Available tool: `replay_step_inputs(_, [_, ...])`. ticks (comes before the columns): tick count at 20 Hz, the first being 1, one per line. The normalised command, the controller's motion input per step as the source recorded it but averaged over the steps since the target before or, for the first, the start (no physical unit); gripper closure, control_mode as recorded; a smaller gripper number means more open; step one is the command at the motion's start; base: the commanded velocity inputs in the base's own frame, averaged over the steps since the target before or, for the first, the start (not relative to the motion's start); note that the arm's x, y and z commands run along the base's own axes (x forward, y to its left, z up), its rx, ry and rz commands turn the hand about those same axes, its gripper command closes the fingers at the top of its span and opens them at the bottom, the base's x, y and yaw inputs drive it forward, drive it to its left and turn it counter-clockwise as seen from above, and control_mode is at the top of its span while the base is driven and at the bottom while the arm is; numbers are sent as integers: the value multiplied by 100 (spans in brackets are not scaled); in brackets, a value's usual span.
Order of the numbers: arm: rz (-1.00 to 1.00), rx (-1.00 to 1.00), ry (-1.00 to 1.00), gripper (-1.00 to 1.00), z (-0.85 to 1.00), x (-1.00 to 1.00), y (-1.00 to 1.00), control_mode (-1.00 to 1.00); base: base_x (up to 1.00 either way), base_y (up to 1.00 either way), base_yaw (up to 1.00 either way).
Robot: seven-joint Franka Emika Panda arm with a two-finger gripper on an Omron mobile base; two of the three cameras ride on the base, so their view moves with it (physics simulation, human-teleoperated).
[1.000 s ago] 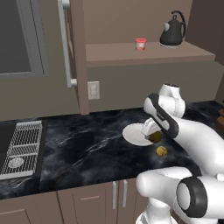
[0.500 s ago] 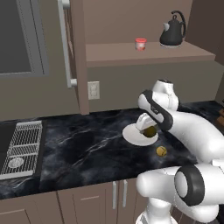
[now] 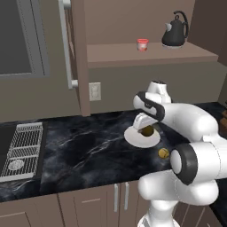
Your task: Pick the avocado and bread from the counter and place them on the plate. Then pick the jam from the cabinet and place it next to the plate. Lastly close the cabinet door.
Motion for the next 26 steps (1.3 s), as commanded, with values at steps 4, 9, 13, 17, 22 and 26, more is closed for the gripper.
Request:
replay_step_inputs(4, [0, -7, 4, 100, -30, 36, 0, -100, 0, 0, 0])
replay_step_inputs(9, [0, 0, 2, 100, -26, 28, 0, -100, 0, 0, 0])
replay_step_inputs(13, [0, 0, 6, 100, -35, 25, -1, -100, 0, 0, 0])
replay_step_inputs(17, [0, 0, 5, 100, -34, 27, 0, -100, 0, 0, 0])
replay_step_inputs(22, [0, 0, 4, 100, -28, 25, -1, -100, 0, 0, 0])
replay_step_inputs(26, [0, 0, 5, 100, -26, 19, -4, -100, 0, 0, 0])
